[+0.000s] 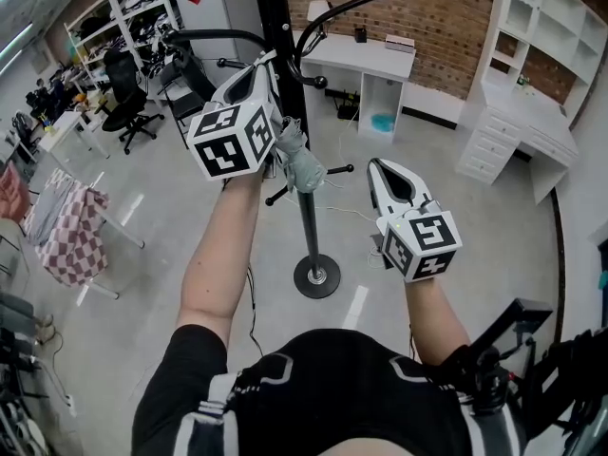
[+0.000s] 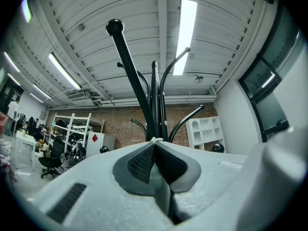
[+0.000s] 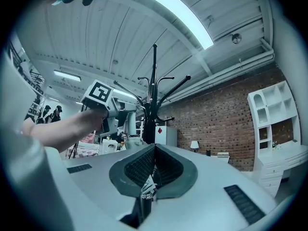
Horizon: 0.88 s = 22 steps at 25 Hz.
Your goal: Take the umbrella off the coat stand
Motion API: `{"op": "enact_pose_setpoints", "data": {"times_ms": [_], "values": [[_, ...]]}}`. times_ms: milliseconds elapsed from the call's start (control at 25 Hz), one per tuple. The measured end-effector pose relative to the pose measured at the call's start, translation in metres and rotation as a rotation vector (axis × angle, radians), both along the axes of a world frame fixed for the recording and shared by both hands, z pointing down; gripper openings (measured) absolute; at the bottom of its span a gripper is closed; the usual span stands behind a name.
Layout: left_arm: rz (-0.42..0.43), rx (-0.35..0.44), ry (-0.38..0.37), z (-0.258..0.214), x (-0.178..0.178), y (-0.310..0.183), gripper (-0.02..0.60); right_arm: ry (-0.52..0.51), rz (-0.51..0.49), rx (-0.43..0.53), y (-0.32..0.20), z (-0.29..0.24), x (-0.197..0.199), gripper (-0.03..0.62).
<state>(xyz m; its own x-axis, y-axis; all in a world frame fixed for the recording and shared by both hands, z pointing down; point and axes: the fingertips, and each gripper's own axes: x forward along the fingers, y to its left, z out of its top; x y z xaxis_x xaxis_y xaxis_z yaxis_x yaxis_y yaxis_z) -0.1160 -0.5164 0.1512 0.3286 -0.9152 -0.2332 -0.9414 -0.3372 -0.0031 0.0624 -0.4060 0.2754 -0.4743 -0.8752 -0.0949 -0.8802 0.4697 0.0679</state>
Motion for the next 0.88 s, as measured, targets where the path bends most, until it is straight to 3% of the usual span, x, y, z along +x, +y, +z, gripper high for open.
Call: {"op": "enact_pose_setpoints", "data": {"times_ms": [520,880], "values": [[0.014,0.081,0.021,-0.037,-0.024,0.039,0.014,0.009,-0.003,0.001,0.017,0.002,-0.012,0.000],[-0.035,0.120,0.027,-0.060,-0.054,0.067,0.013,0.008,-0.037,0.006,0.026,-0.002,-0.029,0.000]]}}
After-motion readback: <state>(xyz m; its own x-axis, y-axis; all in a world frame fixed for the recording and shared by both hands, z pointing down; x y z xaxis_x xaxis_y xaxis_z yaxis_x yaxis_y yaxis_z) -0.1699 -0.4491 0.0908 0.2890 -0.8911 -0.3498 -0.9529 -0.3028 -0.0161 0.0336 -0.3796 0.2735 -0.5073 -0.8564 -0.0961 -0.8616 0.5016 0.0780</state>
